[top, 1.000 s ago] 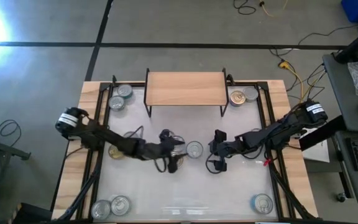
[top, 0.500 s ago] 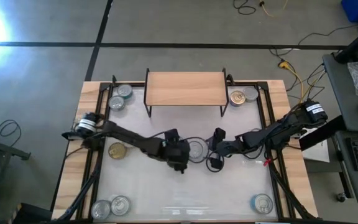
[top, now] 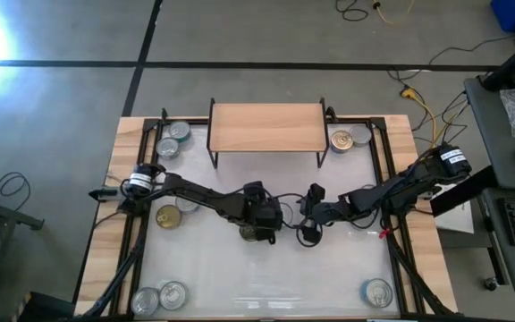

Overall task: Stack canned seafood by type on shelf
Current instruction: Put the right blue tuna can on the shelf

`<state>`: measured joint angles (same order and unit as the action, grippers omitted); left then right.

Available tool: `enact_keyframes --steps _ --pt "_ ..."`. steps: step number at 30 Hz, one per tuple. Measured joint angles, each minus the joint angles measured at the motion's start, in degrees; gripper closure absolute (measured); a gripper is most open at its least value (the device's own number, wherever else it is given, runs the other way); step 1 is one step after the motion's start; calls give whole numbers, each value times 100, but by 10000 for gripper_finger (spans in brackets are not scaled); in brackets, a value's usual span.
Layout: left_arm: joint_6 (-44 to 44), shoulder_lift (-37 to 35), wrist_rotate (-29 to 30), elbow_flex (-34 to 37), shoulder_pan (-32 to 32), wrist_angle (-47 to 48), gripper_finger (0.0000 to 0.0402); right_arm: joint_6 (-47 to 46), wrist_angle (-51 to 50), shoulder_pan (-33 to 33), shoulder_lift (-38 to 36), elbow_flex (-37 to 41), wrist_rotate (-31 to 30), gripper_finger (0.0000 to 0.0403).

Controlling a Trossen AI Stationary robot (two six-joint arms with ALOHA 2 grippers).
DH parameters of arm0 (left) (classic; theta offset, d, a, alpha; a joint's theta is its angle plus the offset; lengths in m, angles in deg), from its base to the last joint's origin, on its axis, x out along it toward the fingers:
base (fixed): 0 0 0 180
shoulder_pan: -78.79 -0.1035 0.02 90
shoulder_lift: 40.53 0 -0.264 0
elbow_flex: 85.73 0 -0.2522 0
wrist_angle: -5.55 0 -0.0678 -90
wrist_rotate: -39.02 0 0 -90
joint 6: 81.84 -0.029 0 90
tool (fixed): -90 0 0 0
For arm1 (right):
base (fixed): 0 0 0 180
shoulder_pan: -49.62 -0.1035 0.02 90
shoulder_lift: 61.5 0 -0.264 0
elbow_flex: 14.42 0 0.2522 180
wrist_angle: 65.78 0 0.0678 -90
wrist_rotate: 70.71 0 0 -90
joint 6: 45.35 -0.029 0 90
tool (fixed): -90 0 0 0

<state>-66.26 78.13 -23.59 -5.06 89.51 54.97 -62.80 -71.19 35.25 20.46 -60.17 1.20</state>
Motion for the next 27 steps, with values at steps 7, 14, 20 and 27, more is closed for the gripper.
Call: enact_keyframes --steps 7,14,20,27 --pt "-418 15 -127 21 49 -1008 161 314 -30 0 0 2 175 3" --pt "-319 -172 917 21 107 -355 161 454 -678 -37 -159 2 640 3" --pt "-95 -130 703 237 109 -791 161 471 -490 -37 -110 132 440 3" --pt "-153 76 485 421 108 -1465 161 614 1139 -39 439 526 158 3"
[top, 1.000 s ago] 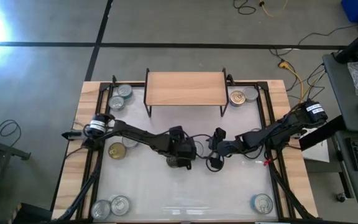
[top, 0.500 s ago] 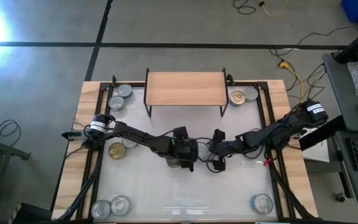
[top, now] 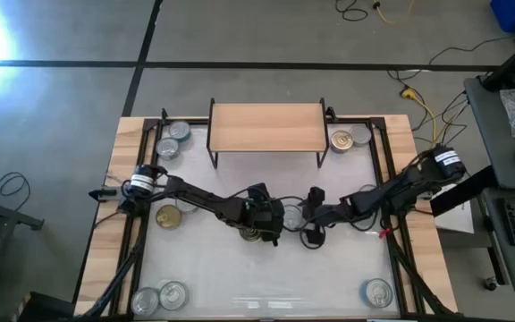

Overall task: Stack canned seafood by type on shelf
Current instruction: Put the right blue tuna can on the shelf

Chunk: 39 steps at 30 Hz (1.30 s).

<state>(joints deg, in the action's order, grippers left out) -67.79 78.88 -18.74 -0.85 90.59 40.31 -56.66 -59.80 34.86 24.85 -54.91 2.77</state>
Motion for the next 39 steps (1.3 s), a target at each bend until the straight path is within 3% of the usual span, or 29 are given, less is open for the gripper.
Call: enact_keyframes --steps 9,17,29,35,39 --pt "4 228 119 -67 -9 -103 162 -116 1617 -13 1020 20 -74 2" --pt "105 265 110 -89 -22 -323 162 -79 1817 -9 1035 14 48 2" --pt "-2 -285 249 -111 215 26 161 -181 1175 -29 602 -23 -18 45" --pt "185 -1058 1553 383 873 427 161 -216 -450 -57 -116 -356 70 45" --pt "1004 -1717 1731 1231 1237 -71 161 -16 -1690 -47 -784 -762 60 45"
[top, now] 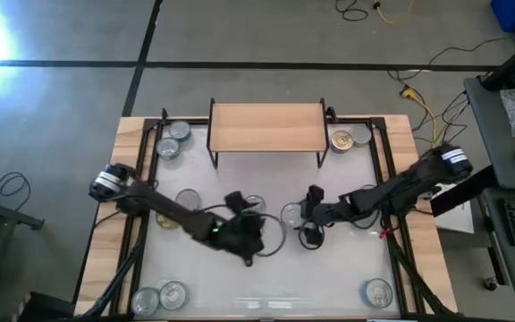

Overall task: Stack canned seafood by type on shelf
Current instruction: Put the right blue tuna can on the shelf

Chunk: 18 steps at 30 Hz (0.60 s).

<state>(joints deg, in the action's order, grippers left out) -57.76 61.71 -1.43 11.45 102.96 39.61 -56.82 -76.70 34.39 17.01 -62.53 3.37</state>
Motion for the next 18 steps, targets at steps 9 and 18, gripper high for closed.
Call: enact_keyframes --steps 9,18 --pt "-62 -483 -912 1724 368 -2970 161 689 -1868 621 -896 -1378 -557 42" --pt "-553 -409 -1193 2025 414 -3505 161 1579 -2067 2156 -395 -2735 -130 40"
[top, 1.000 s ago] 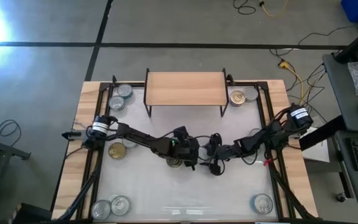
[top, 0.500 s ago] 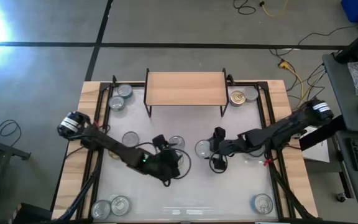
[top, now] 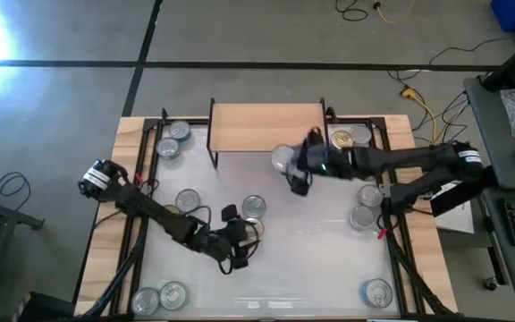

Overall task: Stack canned seafood by type on shelf
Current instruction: Put the right blue tuna can on the shelf

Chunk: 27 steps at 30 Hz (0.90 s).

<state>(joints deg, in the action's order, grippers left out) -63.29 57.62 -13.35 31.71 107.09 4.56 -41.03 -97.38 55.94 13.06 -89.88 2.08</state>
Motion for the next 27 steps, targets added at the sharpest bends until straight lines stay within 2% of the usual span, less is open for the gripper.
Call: enact_keyframes --steps 5,11,19,27 --pt "-136 -4 38 515 3 -1366 161 393 -58 772 761 -767 690 40" --pt "-173 -4 39 926 29 -2570 162 299 -501 1291 1547 -1394 825 39" --pt "-819 -2 218 784 -105 -2781 162 277 -686 1423 1935 -1716 896 36" --pt "-903 -2 190 711 -212 -2774 161 72 -697 1510 1938 -1720 948 8"
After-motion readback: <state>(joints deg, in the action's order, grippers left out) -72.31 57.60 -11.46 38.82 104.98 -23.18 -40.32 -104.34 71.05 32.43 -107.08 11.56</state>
